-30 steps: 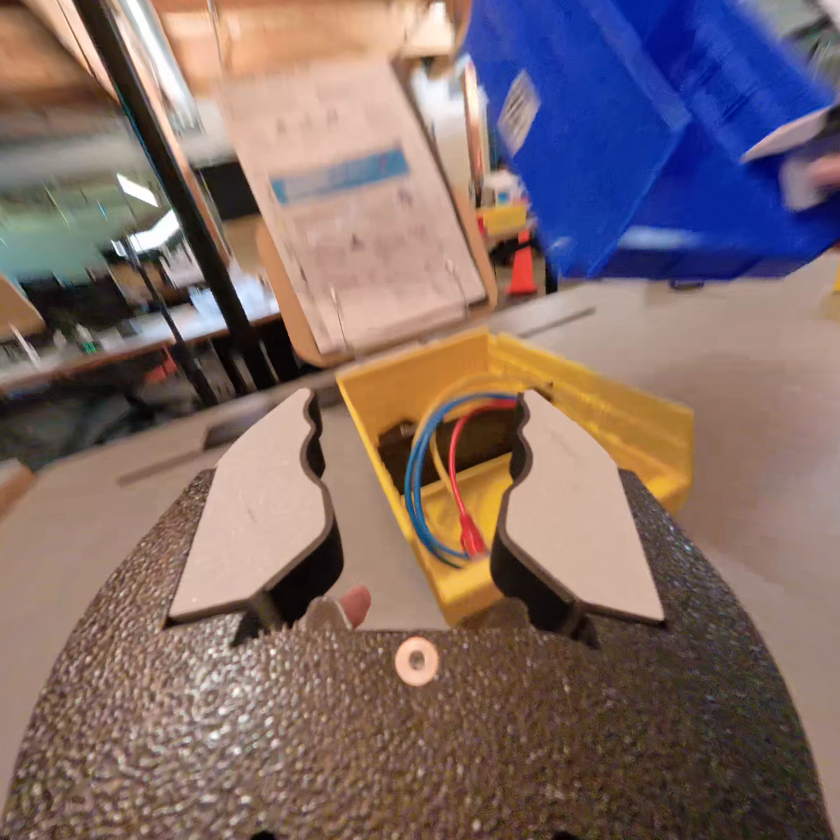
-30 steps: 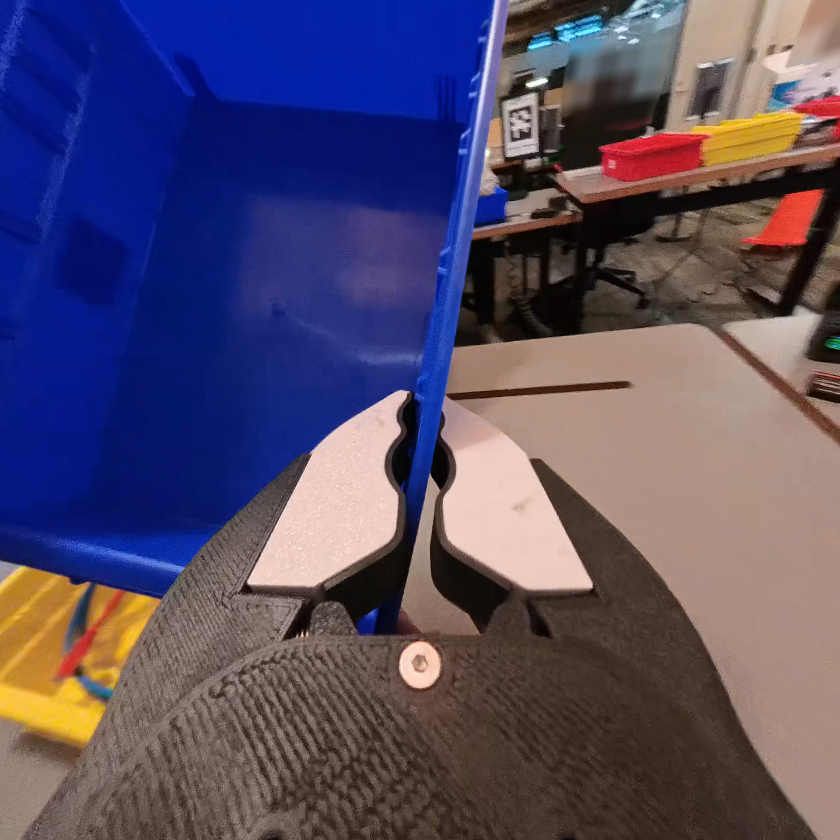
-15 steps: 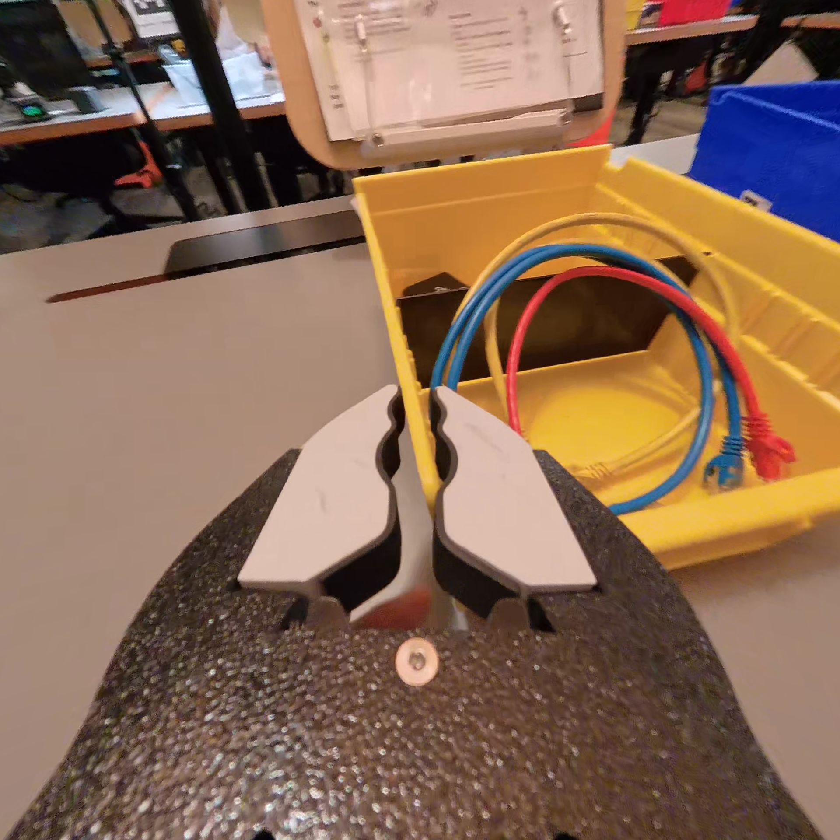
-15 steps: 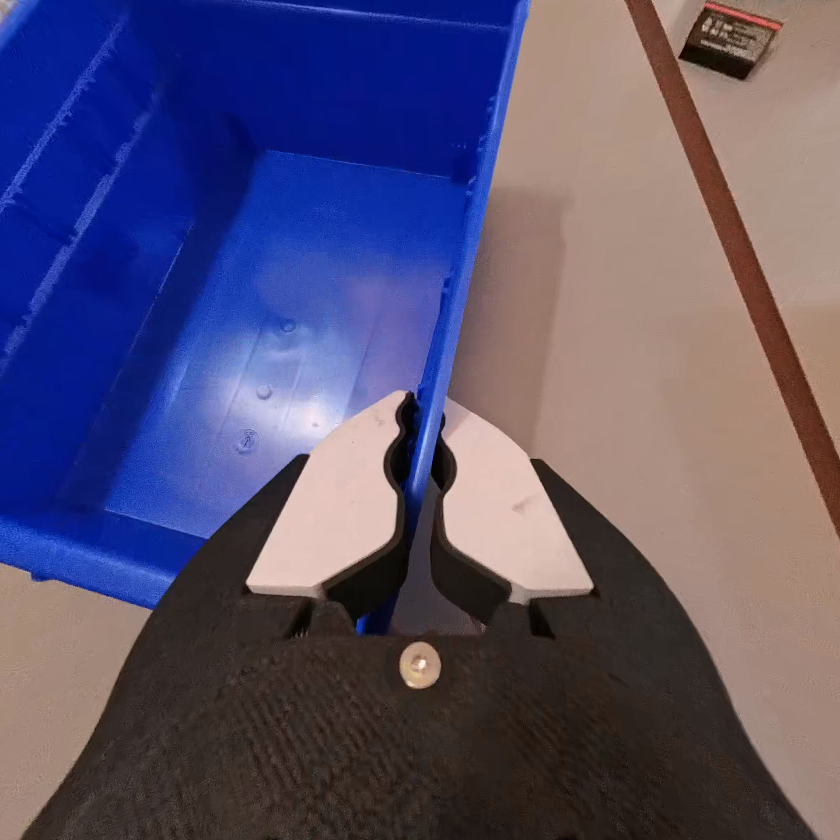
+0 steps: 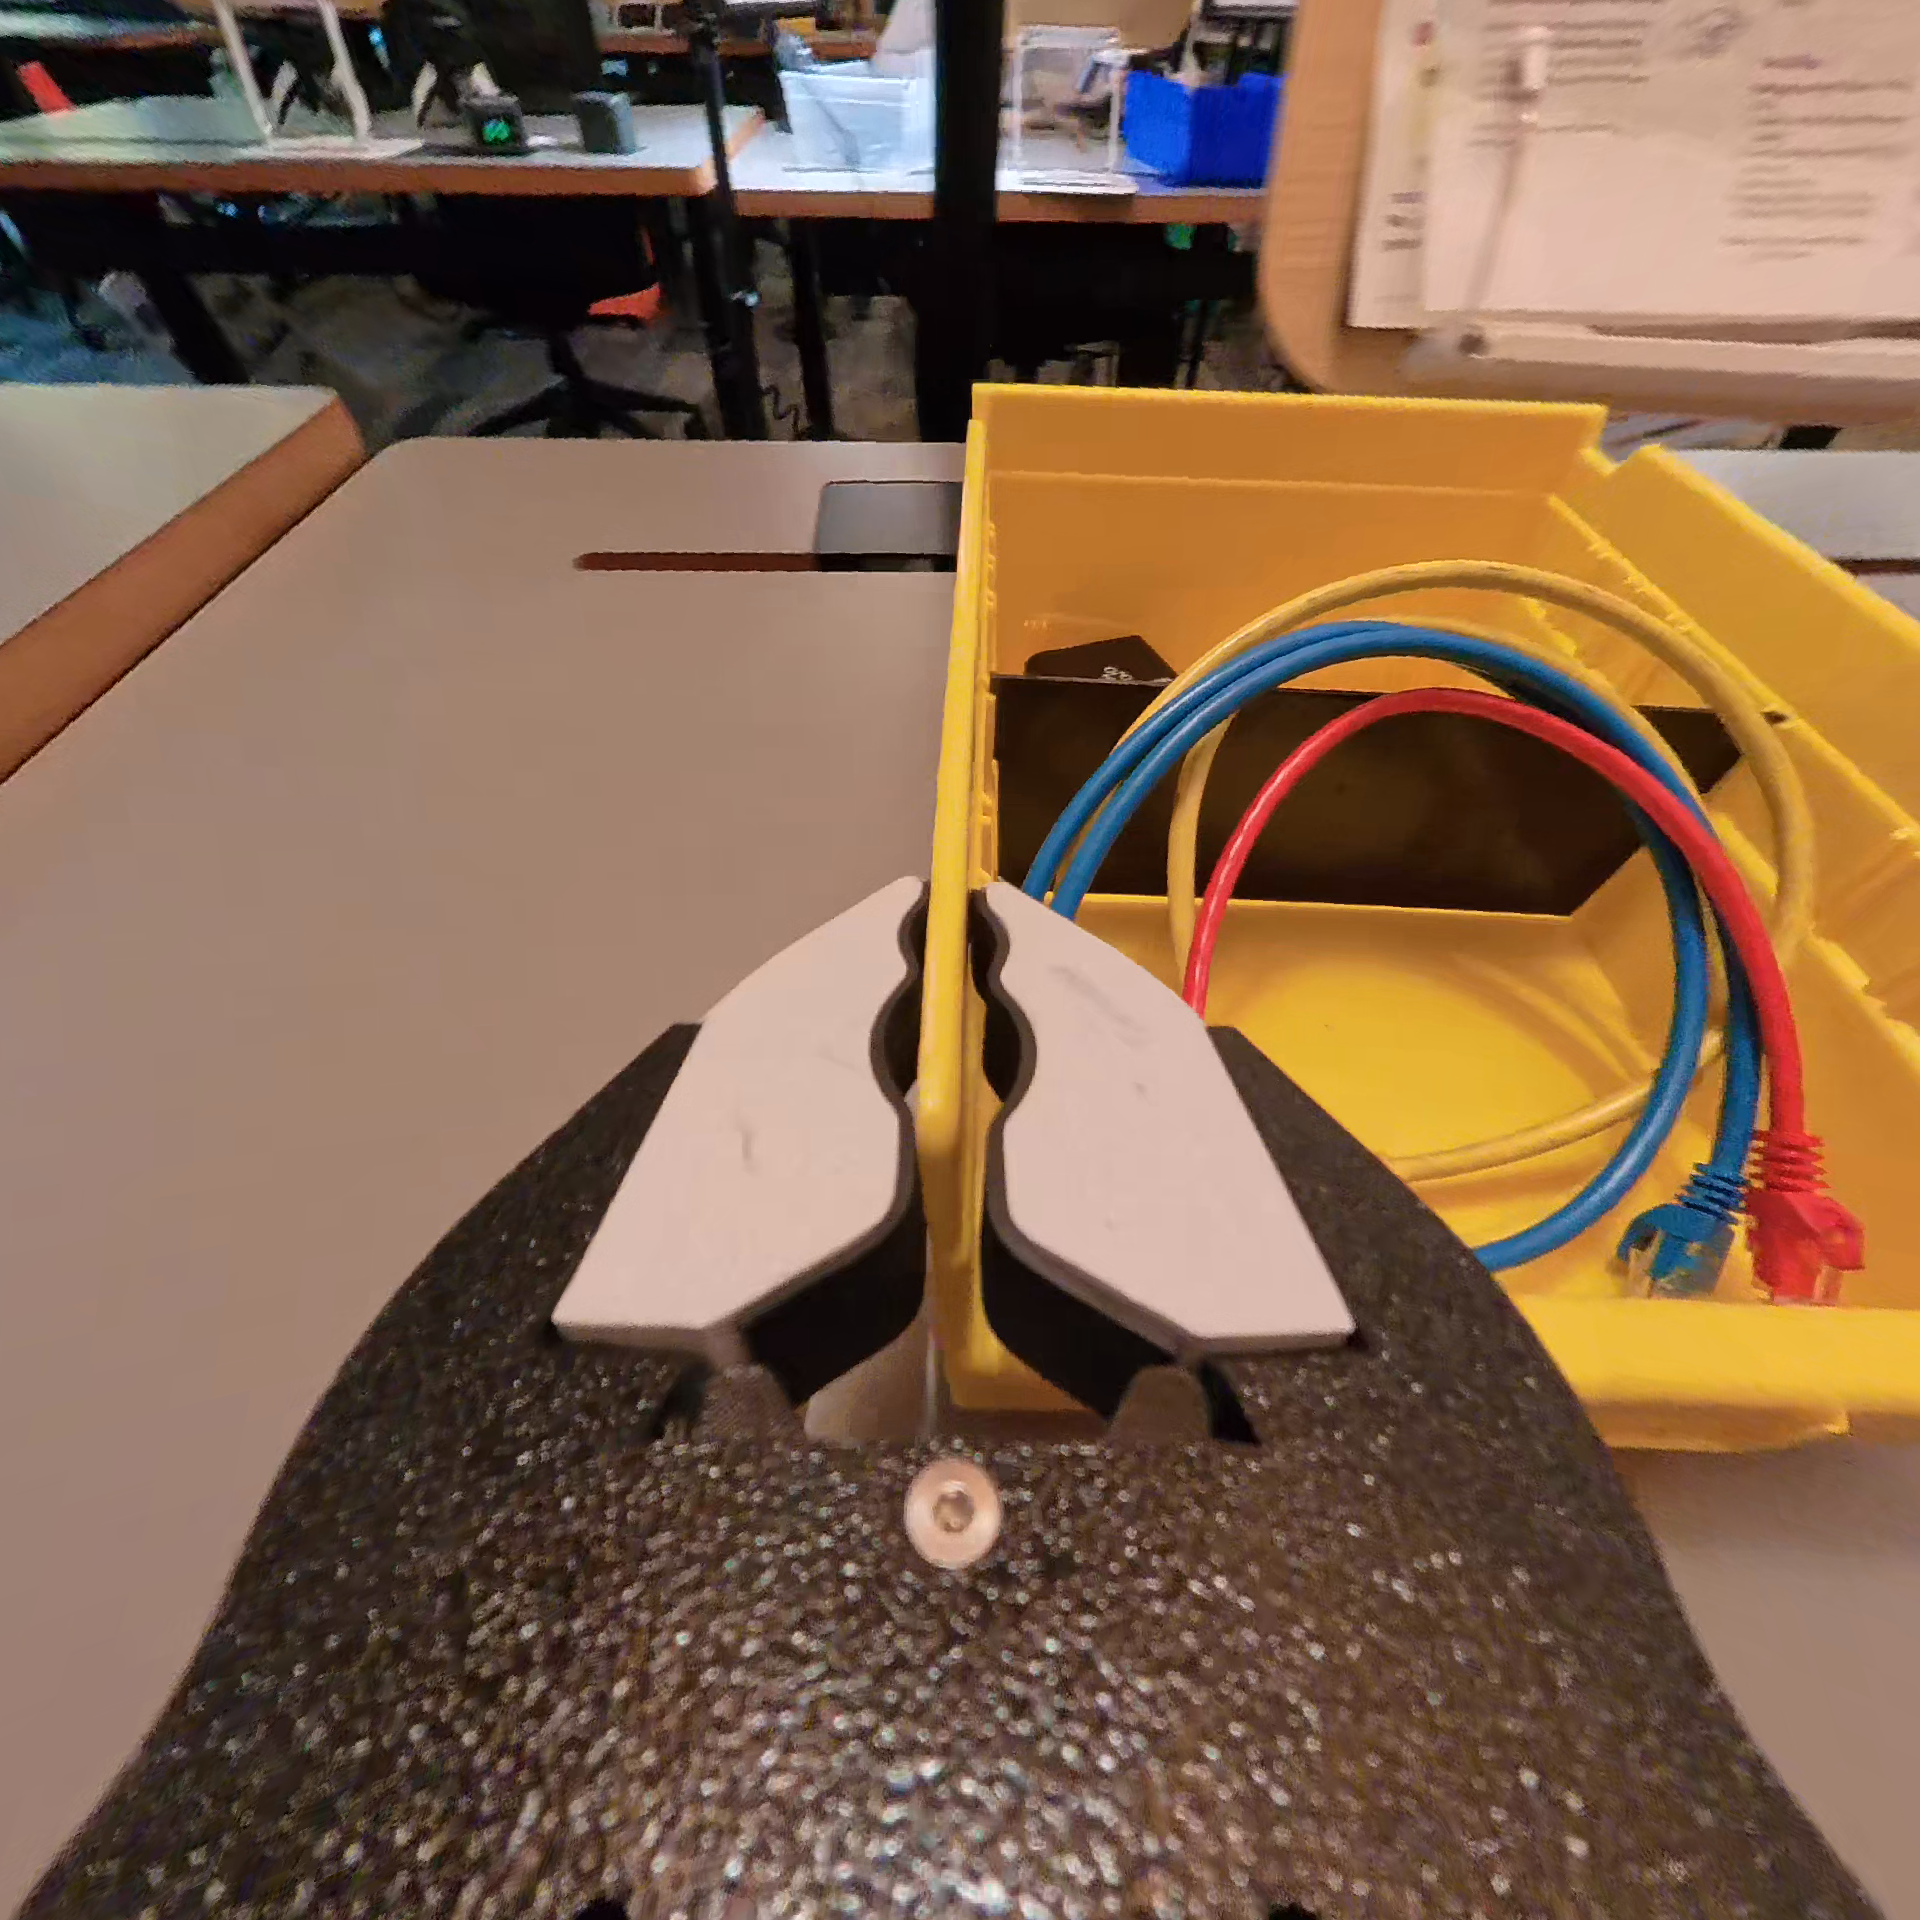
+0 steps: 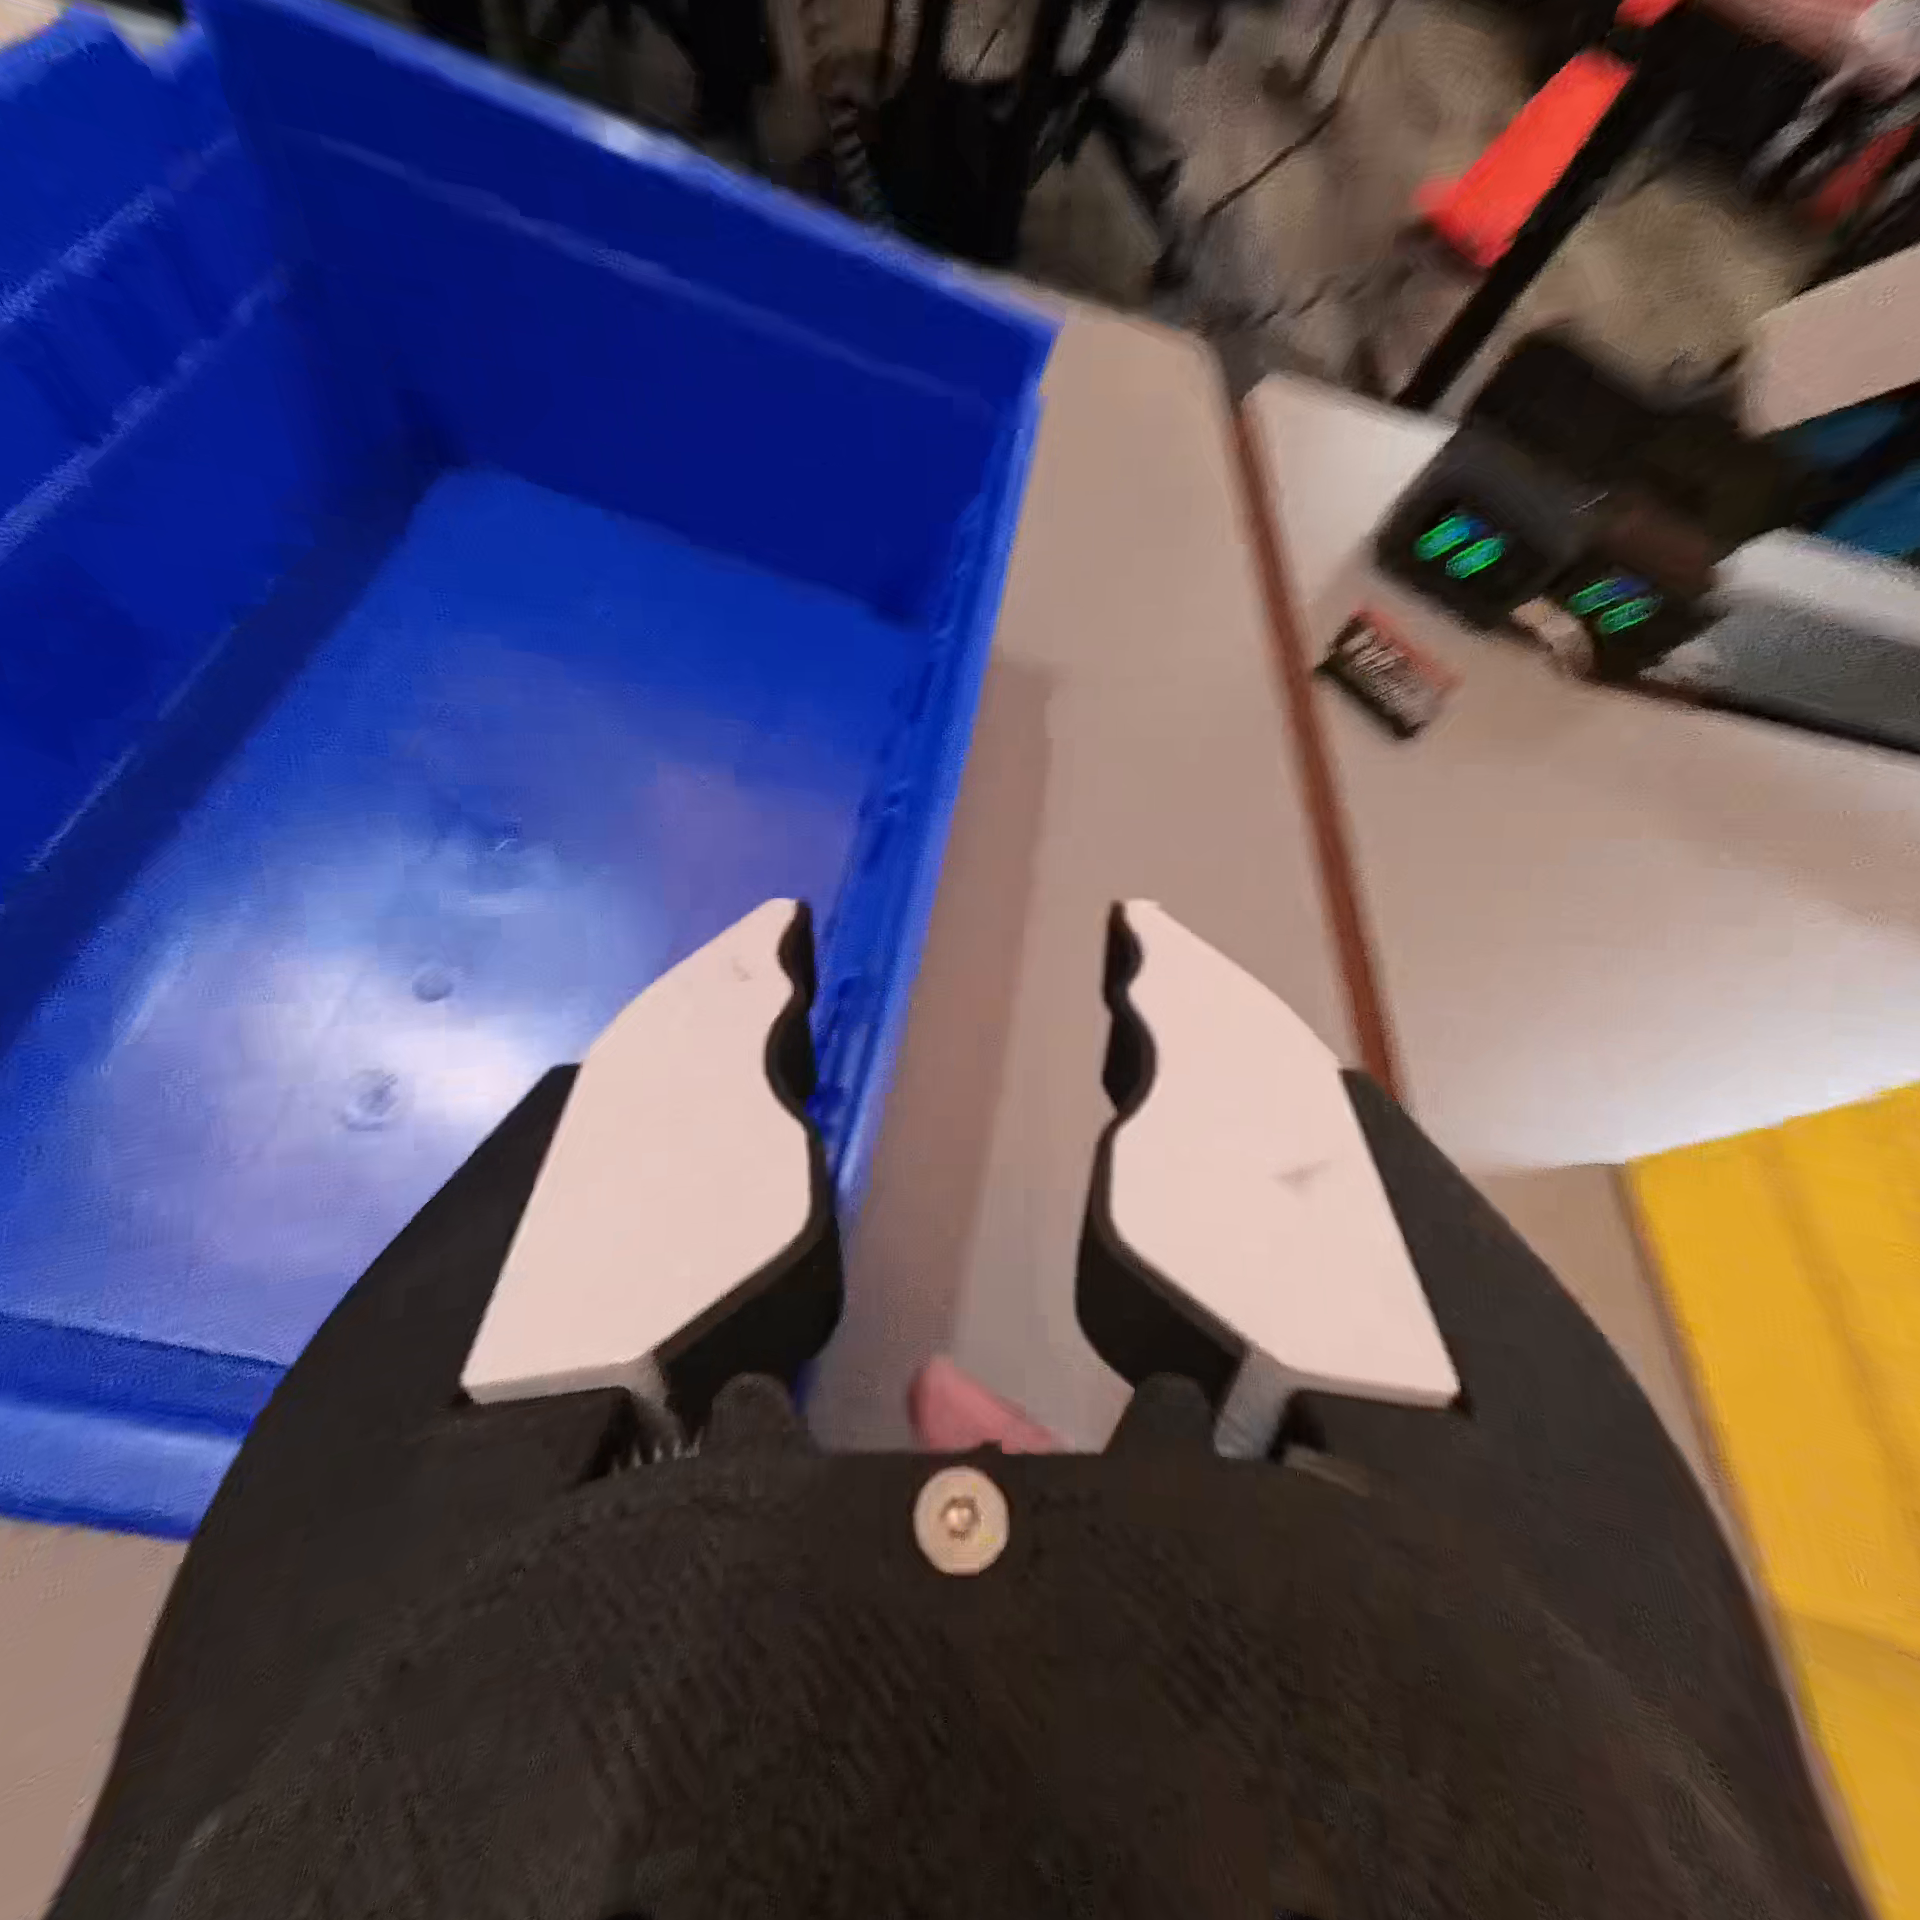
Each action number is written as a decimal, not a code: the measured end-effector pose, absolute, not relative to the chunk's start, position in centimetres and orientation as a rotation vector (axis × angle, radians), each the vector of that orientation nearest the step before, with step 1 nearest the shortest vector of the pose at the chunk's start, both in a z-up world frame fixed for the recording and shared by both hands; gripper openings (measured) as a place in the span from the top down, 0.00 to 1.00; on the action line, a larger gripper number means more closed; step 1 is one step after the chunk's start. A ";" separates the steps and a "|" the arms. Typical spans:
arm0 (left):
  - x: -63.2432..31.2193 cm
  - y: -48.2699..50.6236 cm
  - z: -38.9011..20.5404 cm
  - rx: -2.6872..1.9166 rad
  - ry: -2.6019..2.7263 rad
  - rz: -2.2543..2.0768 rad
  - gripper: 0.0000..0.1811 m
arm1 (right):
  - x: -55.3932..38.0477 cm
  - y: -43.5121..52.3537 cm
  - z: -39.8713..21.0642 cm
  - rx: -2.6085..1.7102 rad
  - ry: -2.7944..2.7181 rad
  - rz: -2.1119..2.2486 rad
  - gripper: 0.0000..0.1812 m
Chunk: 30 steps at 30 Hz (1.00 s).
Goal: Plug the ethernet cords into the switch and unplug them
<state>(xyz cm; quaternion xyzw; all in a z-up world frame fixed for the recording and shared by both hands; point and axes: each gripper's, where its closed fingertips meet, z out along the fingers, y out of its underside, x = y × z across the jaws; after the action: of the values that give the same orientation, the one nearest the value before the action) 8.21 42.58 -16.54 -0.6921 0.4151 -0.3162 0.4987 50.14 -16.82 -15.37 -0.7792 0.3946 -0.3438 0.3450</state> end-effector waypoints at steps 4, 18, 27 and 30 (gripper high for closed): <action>7.9 46.5 -16.6 -1.697 1.009 -0.693 0.97 | 47.1 -16.3 -9.1 -1.863 0.936 -1.078 0.59; 14.9 46.3 -6.9 -1.869 1.501 -0.816 0.60 | 29.4 17.6 -11.9 -1.750 0.213 -0.223 0.49; 23.9 48.1 -16.2 -2.623 1.530 -0.484 0.61 | 32.9 19.6 -14.6 -1.595 0.209 -0.344 0.49; 24.5 49.5 -19.8 -2.712 1.473 -0.208 0.62 | 32.0 19.2 -14.2 -1.572 0.120 -0.327 0.50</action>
<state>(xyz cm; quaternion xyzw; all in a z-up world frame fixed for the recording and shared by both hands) 24.47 49.46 -19.76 -0.8765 0.4761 -0.0672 0.0241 31.95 19.17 -14.23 -0.7040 0.0538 -0.1463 0.6929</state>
